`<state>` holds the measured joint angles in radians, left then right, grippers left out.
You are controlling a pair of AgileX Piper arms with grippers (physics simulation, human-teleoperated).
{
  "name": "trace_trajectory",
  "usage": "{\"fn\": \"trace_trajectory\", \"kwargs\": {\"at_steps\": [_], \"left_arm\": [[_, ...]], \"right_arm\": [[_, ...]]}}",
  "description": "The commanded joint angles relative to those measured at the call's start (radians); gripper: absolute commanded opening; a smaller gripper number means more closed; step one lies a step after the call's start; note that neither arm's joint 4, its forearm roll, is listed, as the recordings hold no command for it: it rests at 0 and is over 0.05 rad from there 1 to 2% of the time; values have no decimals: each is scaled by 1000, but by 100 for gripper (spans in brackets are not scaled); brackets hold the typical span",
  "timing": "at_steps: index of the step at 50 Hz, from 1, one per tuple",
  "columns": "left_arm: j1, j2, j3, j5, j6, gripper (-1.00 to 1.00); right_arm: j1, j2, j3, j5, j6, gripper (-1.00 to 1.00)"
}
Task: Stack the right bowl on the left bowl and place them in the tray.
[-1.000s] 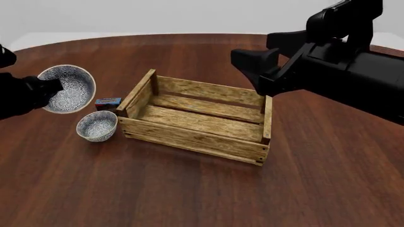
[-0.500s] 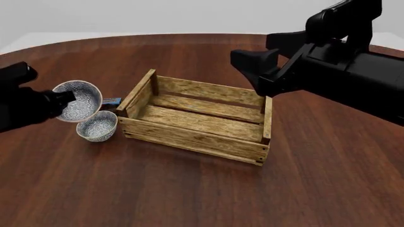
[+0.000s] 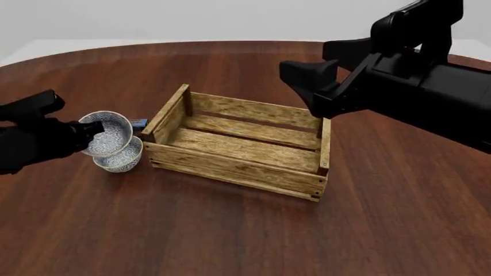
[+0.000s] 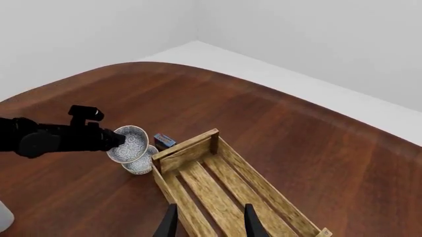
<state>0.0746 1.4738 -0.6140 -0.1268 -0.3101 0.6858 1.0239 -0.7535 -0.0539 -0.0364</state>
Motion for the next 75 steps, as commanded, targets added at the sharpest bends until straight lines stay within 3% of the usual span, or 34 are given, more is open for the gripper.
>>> {"fn": "trace_trajectory", "kwargs": {"at_steps": [1,25,26,38,53,63,64,67,75], "left_arm": [[-4,68,-10,-38,-2,-100],[4,123,-19,-61,-12,-100],[4,123,-17,-62,-13,100],[15,109,-23,-48,-7,100],[32,-35,-14,17,26,100],[54,-119,-15,60,127,100],[58,-144,-8,60,173,100],[54,-170,-25,96,186,100],[36,-225,-39,140,303,100]], "right_arm": [[1,-2,1,0,-1,100],[4,-19,4,7,2,100],[4,-19,4,7,3,100],[6,-26,4,11,1,100],[9,-32,6,13,-4,100],[10,-29,6,13,-6,100],[11,-27,6,12,-6,100],[11,-25,6,12,-7,100],[14,-26,7,12,-9,100]]}}
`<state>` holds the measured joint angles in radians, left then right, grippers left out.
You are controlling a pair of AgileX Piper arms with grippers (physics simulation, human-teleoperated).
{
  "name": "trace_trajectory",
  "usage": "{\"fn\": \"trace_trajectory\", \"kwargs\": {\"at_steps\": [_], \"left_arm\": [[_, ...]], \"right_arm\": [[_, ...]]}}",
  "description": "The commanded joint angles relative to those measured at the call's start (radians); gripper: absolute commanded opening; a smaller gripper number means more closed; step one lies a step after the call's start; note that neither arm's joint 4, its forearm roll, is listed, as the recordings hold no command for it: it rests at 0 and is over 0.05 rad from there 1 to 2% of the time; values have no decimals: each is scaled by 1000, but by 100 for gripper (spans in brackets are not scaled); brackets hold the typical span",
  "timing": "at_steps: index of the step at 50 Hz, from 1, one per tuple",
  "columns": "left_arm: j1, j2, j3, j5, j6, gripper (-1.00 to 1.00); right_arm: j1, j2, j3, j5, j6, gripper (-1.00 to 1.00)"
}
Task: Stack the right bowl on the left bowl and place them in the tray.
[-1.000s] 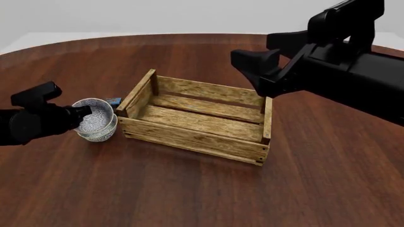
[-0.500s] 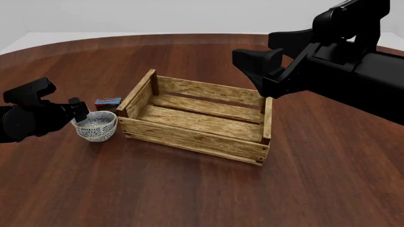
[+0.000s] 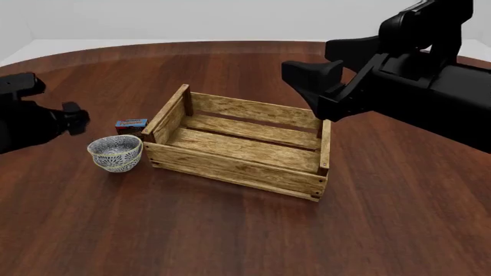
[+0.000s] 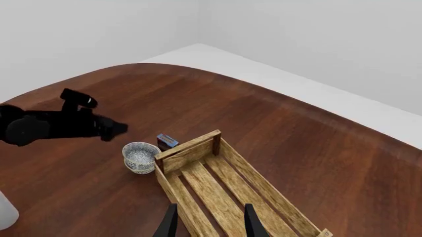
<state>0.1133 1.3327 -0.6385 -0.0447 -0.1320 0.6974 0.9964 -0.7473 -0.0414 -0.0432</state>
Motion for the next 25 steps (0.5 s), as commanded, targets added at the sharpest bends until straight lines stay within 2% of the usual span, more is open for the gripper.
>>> {"fn": "trace_trajectory", "kwargs": {"at_steps": [1,3,7,12,21,22,25], "left_arm": [[-9,-88,-17,62,122,100],[-18,-72,7,28,134,100],[-51,-59,-1,41,131,100],[-46,-55,-18,53,149,100],[-46,-28,-45,70,220,100],[-54,-27,-44,70,249,100],[-57,-14,-54,76,273,100]], "right_arm": [[2,1,1,0,-3,100],[2,-1,1,1,-3,100],[2,0,1,0,-3,100],[2,-2,1,2,-3,100],[3,-2,1,2,-5,100],[4,-3,1,3,-5,100],[3,-2,1,2,-5,100]]}}
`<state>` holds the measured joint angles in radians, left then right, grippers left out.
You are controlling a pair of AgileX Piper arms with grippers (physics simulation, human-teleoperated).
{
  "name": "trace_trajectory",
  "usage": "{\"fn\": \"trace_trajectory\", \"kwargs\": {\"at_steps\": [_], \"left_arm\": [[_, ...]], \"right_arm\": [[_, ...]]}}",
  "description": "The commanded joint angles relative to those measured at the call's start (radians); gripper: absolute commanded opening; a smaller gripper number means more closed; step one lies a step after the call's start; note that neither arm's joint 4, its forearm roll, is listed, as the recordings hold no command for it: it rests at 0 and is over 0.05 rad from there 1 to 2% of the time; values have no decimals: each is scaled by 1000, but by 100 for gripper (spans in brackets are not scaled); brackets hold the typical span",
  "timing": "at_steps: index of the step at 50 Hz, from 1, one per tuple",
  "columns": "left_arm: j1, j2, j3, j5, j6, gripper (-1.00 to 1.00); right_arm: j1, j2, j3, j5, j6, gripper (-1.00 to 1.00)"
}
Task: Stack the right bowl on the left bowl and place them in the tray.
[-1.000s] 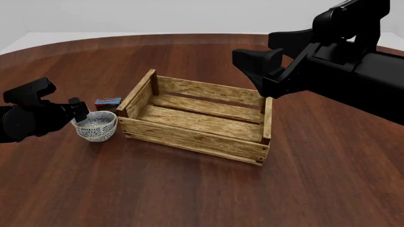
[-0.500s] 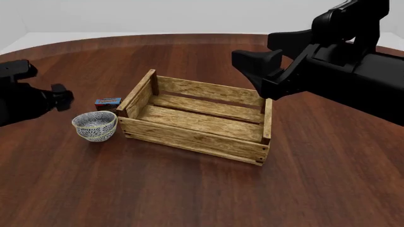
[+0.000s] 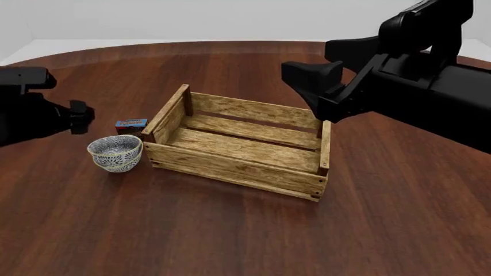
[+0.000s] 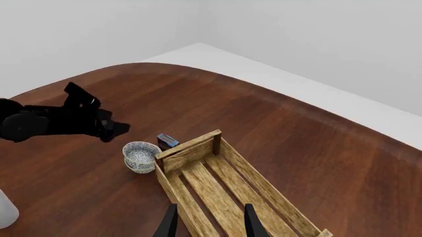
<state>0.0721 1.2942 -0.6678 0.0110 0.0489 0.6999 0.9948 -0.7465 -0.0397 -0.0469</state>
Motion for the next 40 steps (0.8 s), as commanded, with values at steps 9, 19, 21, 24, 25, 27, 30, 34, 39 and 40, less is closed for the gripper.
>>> {"fn": "trace_trajectory", "kwargs": {"at_steps": [9,19,21,24,25,27,30,34,39,40], "left_arm": [[17,87,-63,22,164,100],[8,136,-88,36,190,100],[5,165,-81,13,200,100],[0,170,-101,34,199,100],[2,172,-105,35,198,100],[1,183,-106,31,202,100],[-1,186,-101,28,211,100],[-8,191,-96,19,205,100],[-19,196,-88,4,201,100],[-19,196,-88,4,201,100]], "right_arm": [[1,-2,2,0,-3,100],[2,4,1,-2,-4,100],[3,6,1,-3,-4,100],[2,8,1,-4,-4,100],[2,8,1,-4,-4,100],[2,9,1,-4,-4,100],[1,11,0,-5,-4,100],[1,12,1,-6,-5,100],[2,11,1,-6,-4,100],[2,11,1,-6,-4,100]]}}
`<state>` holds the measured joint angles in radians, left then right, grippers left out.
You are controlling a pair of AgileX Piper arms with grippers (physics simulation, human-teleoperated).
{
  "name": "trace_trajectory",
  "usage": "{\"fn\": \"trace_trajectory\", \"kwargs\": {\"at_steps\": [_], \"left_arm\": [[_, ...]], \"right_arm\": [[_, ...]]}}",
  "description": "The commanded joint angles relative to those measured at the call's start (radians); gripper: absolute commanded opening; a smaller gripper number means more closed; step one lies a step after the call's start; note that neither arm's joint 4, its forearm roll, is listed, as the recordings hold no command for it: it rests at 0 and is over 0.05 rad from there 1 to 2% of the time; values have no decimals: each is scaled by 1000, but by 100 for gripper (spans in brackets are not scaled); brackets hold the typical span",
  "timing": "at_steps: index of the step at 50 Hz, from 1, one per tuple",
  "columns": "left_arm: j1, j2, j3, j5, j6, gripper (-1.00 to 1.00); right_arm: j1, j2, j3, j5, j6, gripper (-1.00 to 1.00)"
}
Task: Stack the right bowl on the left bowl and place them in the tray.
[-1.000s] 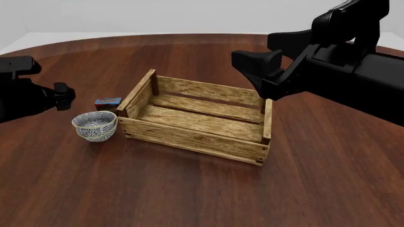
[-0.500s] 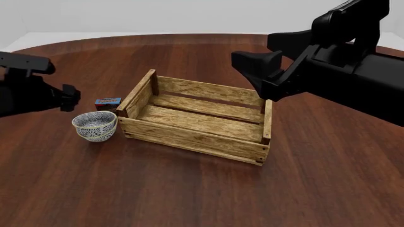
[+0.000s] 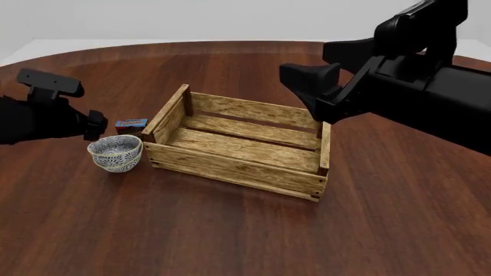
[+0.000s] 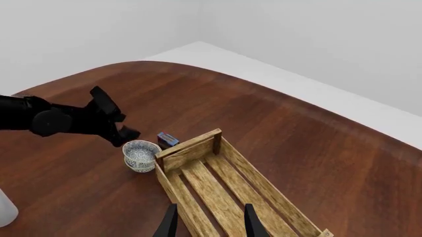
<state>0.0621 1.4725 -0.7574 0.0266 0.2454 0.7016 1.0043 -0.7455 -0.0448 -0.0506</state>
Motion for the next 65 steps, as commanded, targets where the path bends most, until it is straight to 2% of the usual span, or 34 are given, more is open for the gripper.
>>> {"fn": "trace_trajectory", "kwargs": {"at_steps": [1,19,20,65], "left_arm": [[-9,17,2,-12,5,100],[-9,17,2,-12,5,100],[-3,94,-16,-14,8,100],[22,281,-24,-112,13,100]], "right_arm": [[0,2,0,-1,0,100],[0,2,0,-1,0,100],[2,-5,3,-1,2,100],[0,12,-1,-6,3,100]]}}
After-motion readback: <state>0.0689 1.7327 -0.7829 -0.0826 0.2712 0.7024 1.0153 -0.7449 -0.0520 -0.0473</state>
